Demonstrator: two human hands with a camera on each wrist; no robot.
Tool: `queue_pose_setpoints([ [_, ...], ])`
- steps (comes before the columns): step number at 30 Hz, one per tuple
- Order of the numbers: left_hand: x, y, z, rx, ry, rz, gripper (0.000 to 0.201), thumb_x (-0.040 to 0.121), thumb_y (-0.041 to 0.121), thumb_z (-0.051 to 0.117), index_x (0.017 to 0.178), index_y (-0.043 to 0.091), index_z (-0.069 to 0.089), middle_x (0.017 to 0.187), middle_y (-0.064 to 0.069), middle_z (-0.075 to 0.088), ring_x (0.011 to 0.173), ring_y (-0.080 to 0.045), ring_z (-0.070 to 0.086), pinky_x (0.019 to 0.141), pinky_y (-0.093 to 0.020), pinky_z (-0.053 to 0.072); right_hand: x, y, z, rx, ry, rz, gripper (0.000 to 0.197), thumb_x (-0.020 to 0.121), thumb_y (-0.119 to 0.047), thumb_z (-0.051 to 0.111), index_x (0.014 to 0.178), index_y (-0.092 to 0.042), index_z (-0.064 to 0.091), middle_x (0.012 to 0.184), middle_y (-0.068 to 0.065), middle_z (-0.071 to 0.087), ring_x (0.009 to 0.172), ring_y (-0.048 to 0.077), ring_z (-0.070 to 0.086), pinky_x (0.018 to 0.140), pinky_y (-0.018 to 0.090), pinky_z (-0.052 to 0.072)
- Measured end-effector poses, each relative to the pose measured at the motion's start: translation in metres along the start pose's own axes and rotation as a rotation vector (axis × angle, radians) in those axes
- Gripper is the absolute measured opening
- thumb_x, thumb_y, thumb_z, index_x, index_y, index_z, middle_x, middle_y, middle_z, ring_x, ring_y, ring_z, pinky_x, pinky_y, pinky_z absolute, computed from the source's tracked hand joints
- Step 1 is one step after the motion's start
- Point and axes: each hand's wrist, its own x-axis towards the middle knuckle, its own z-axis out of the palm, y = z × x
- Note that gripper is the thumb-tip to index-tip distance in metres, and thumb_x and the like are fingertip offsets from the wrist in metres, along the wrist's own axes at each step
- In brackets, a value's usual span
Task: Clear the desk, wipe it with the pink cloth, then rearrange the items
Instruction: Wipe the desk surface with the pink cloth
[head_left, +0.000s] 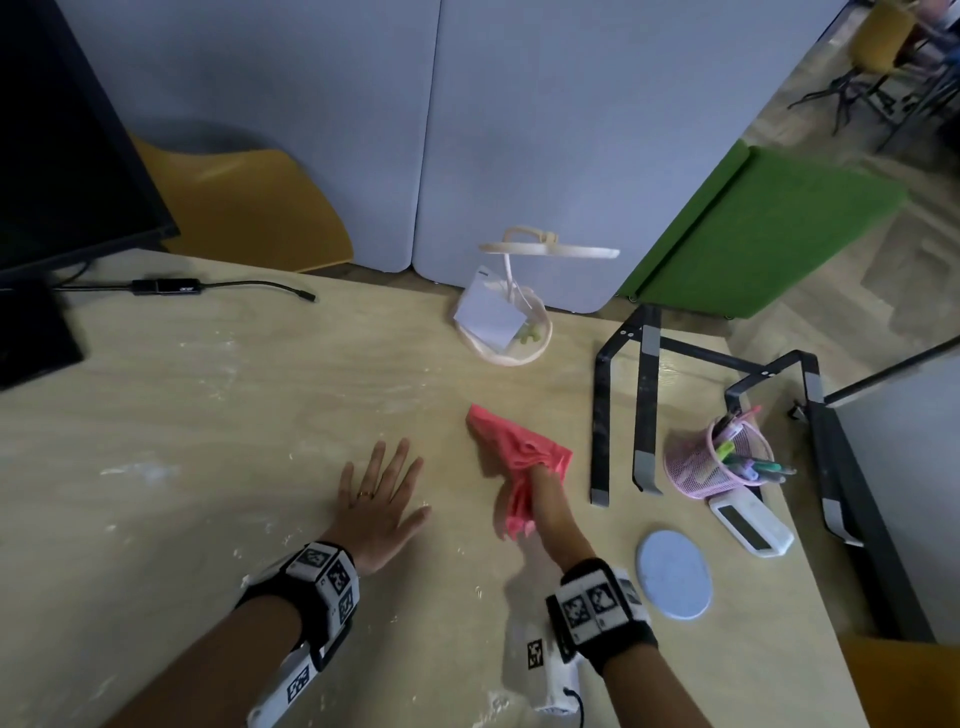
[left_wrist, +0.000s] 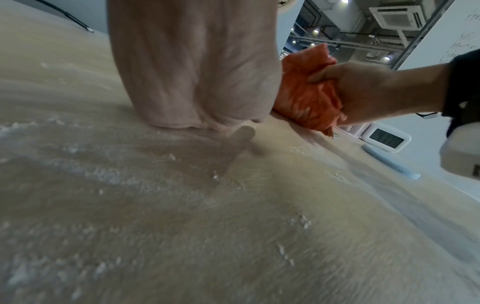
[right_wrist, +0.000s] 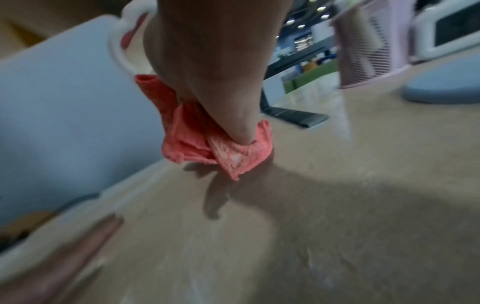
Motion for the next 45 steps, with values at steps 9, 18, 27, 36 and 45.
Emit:
queue_pose_setpoints([
  [9, 0.002, -0.002, 0.003, 0.016, -0.003, 0.011, 0.095, 0.053, 0.077, -0.034, 0.134, 0.028, -0.035, 0.140, 0.009, -0.050, 0.122, -0.009, -0.052, 0.103, -0.043, -0.029, 0.028, -0.020, -0.048, 0.201, 0.325, -0.093, 0.035, 0.099, -0.018, 0.029, 0.079, -0.006, 0.054, 0.054, 0.003, 0.054, 0.036, 0.011, 0.052, 0.036, 0.020, 0.044],
  [18, 0.002, -0.002, 0.004, -0.008, -0.005, 0.025, 0.091, 0.057, 0.077, -0.028, 0.135, 0.031, -0.034, 0.142, 0.009, -0.048, 0.132, -0.016, -0.044, 0.107, -0.047, -0.025, 0.061, 0.005, 0.020, -0.792, 0.025, -0.178, 0.060, 0.098, -0.029, 0.026, 0.149, -0.024, -0.005, 0.155, -0.001, -0.020, 0.141, 0.022, -0.025, 0.112, 0.047, -0.022],
  [27, 0.000, 0.005, -0.003, -0.064, -0.016, -0.013, 0.110, 0.047, 0.083, -0.034, 0.143, 0.031, -0.025, 0.146, 0.008, -0.042, 0.133, -0.015, -0.041, 0.109, -0.047, -0.025, 0.007, 0.035, 0.030, -1.008, -0.227, -0.494, 0.055, 0.085, -0.069, -0.003, 0.139, -0.056, -0.003, 0.157, -0.001, 0.007, 0.144, 0.030, -0.004, 0.113, 0.058, -0.005],
  [36, 0.001, 0.005, -0.003, -0.053, -0.006, -0.044, 0.120, 0.042, 0.081, -0.039, 0.148, 0.029, -0.016, 0.149, 0.008, -0.037, 0.136, -0.012, -0.036, 0.111, -0.047, -0.020, -0.026, 0.059, 0.002, -0.725, -0.140, -0.494, 0.059, 0.088, -0.064, 0.013, 0.136, -0.039, 0.037, 0.150, -0.017, 0.026, 0.144, 0.011, 0.014, 0.118, 0.036, 0.003],
  [45, 0.000, 0.001, -0.006, -0.078, -0.023, -0.003, 0.107, 0.043, 0.082, -0.037, 0.134, 0.027, -0.034, 0.136, 0.010, -0.052, 0.112, 0.002, -0.057, 0.106, -0.039, -0.027, 0.007, -0.008, 0.008, -0.128, 0.604, -0.225, 0.056, 0.086, 0.015, 0.035, 0.133, -0.011, 0.049, 0.113, 0.011, 0.042, 0.108, 0.027, 0.047, 0.093, 0.004, 0.031],
])
